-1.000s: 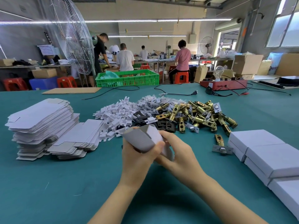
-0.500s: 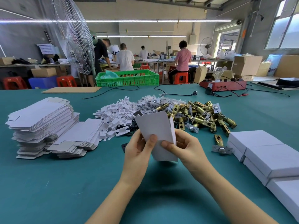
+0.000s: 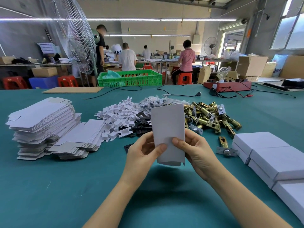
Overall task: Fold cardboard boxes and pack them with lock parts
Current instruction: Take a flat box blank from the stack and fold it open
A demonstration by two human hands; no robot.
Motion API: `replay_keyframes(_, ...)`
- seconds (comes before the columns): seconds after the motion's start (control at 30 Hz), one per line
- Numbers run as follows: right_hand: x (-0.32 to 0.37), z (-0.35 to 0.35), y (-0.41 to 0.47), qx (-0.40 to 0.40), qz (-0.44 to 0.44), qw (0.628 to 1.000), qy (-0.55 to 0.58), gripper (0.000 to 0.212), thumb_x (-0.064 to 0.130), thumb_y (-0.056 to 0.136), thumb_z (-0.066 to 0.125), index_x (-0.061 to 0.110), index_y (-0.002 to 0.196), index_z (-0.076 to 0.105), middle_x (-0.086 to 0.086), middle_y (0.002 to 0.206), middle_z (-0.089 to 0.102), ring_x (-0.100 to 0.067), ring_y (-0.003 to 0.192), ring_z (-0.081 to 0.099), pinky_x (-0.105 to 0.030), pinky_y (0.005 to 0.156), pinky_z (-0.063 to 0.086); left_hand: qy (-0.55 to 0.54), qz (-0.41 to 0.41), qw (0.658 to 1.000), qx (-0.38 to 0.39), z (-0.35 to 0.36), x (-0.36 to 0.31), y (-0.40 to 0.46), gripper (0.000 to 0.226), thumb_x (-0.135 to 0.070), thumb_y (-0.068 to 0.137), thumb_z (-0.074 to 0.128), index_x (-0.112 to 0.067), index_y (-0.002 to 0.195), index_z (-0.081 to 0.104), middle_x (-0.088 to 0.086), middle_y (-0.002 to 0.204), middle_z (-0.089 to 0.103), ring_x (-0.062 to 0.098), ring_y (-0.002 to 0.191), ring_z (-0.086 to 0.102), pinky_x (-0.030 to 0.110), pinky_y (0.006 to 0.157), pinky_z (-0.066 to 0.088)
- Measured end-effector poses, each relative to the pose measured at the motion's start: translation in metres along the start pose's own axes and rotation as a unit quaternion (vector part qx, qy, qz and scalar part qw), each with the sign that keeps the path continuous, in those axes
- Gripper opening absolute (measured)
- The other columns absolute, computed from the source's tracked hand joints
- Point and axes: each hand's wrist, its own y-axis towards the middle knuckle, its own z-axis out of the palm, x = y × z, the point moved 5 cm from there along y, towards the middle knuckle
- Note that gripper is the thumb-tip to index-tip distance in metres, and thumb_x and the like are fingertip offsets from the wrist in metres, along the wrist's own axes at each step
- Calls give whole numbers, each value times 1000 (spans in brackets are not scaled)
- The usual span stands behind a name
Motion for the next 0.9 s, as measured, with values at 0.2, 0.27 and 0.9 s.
replay_keyframes(0.2, -2, -3, 2, -19, 7, 1000, 9, 43, 25, 60, 81, 21, 102, 73, -9, 108, 72, -20, 95, 69, -26, 73, 56, -1, -9, 1000, -9, 3, 0, -1, 35, -27, 70, 75, -24, 104, 70, -7, 99, 76, 10, 90, 72, 17, 74, 54)
replay_keyframes(0.27, -3, -4, 2, -25, 9, 1000, 9, 44, 25, 59, 81, 20, 102, 73, -9, 107, 72, -20, 94, 69, -27, 73, 57, 8, -7, 1000, -15, 4, -2, -2, 32, -28, 71, 75, -27, 103, 70, -8, 98, 76, 10, 90, 72, 19, 74, 55)
replay_keyframes(0.9, 7, 47, -31, -171, -141, 948, -227, 74, 59, 73, 70, 3, 114, 46, 5, 101, 57, 2, 93, 57, -14, 80, 44, 431, 319, 828, -162, 32, -27, -35, 33, -32, 94, 49, -10, 108, 70, 0, 78, 72, 18, 82, 55, 20, 62, 40)
